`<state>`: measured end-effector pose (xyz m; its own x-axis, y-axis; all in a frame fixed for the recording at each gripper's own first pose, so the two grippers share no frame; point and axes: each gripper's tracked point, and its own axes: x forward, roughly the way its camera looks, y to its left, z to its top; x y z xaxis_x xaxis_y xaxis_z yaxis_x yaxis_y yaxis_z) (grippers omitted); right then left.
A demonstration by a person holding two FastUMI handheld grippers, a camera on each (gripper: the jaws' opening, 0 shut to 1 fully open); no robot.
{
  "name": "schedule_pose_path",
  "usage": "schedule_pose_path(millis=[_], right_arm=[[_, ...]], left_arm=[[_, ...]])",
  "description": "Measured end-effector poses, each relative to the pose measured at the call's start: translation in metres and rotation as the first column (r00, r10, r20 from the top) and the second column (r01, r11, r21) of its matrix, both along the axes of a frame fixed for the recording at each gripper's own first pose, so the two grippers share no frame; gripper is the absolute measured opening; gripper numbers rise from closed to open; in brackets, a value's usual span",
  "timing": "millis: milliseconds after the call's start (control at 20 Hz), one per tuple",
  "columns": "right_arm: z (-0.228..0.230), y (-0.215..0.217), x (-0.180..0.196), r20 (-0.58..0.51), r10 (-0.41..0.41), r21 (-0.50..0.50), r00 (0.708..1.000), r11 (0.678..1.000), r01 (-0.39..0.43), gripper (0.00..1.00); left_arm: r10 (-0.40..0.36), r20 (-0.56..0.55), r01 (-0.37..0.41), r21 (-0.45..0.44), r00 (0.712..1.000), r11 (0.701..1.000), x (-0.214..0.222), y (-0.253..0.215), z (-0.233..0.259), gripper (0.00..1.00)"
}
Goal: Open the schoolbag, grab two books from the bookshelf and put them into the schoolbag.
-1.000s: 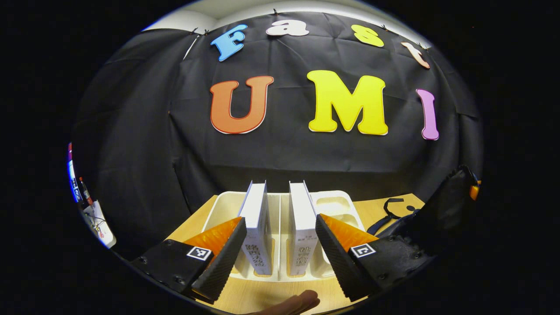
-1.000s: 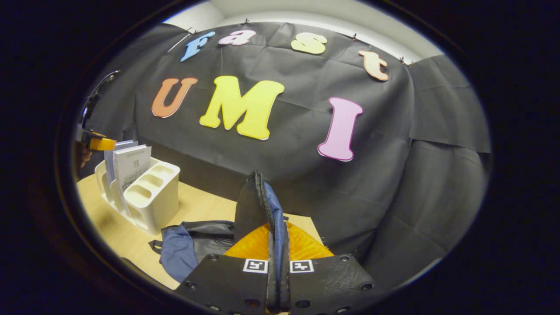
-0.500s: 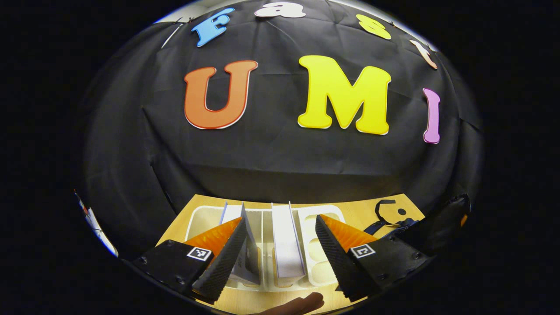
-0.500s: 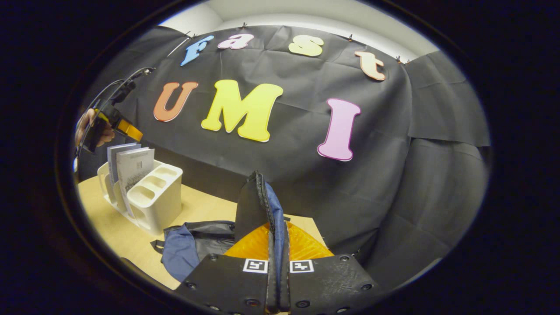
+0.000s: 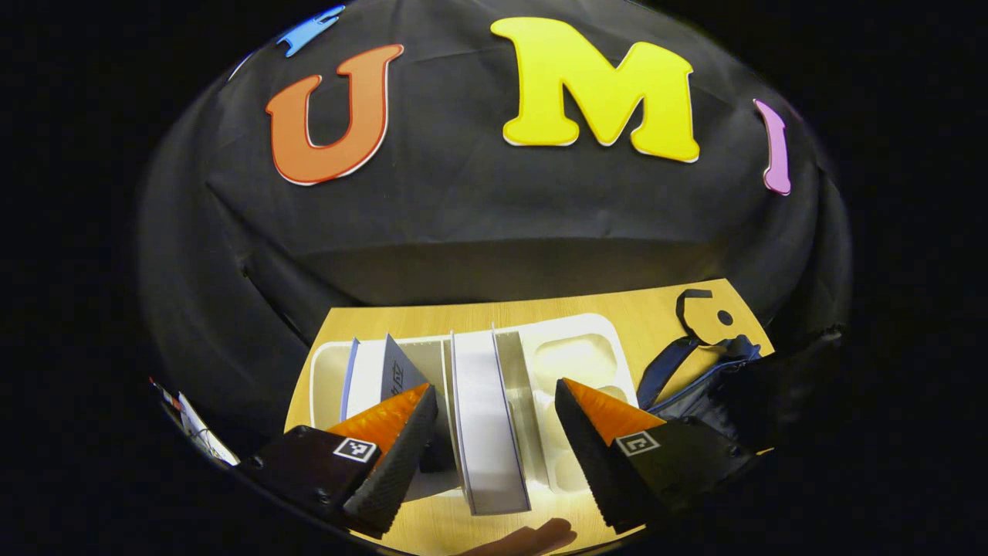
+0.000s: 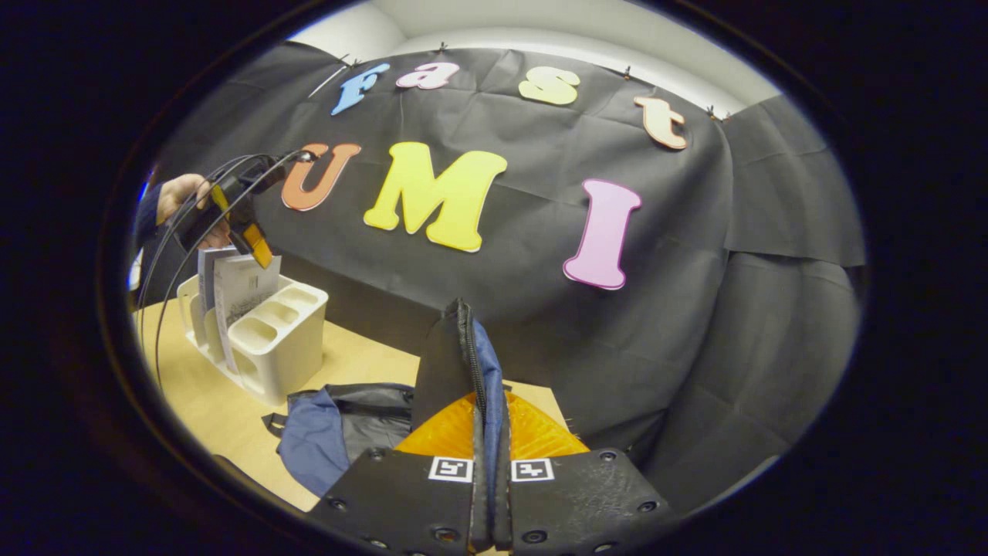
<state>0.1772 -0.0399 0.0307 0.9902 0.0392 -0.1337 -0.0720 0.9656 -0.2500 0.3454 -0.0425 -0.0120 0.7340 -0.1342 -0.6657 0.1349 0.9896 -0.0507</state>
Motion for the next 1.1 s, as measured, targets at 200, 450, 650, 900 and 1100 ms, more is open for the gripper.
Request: schedule_pose_path(millis=[200,450,650,900,1100], right_arm=[[0.000,0.000,-0.001,0.006,0.008,-0.007,1.000,1.000,-0.008,0.04],[-0.004,-0.003,-0.004,0.001,0.009,0.015,1.000,1.000,-0.010,0.04],[-0.007,-0.006,-0.005,-0.002,0.009,0.016,1.000,1.000,-0.009,0.04],[-0.011,-0.003,-0.006,-0.002,0.003,0.017,1.000,1.000,-0.002,0.03],[-0.012,0.003,-0.007,0.004,0.003,0.002,1.000,1.000,-0.004,0.04]], left_arm=[[0.016,-0.091,-0.017,-0.006,0.996,1.000,0.007,0.000,-0.021,0.83],[-0.011,-0.235,-0.010,-0.088,0.972,0.996,0.000,-0.013,-0.047,0.61],[-0.007,-0.273,-0.023,-0.105,0.962,0.994,-0.007,-0.008,-0.056,0.48],[0.014,-0.321,-0.031,-0.048,0.947,0.998,-0.039,0.005,-0.054,0.46],[0.055,-0.289,-0.058,-0.003,0.956,0.998,-0.064,0.012,-0.043,0.46]])
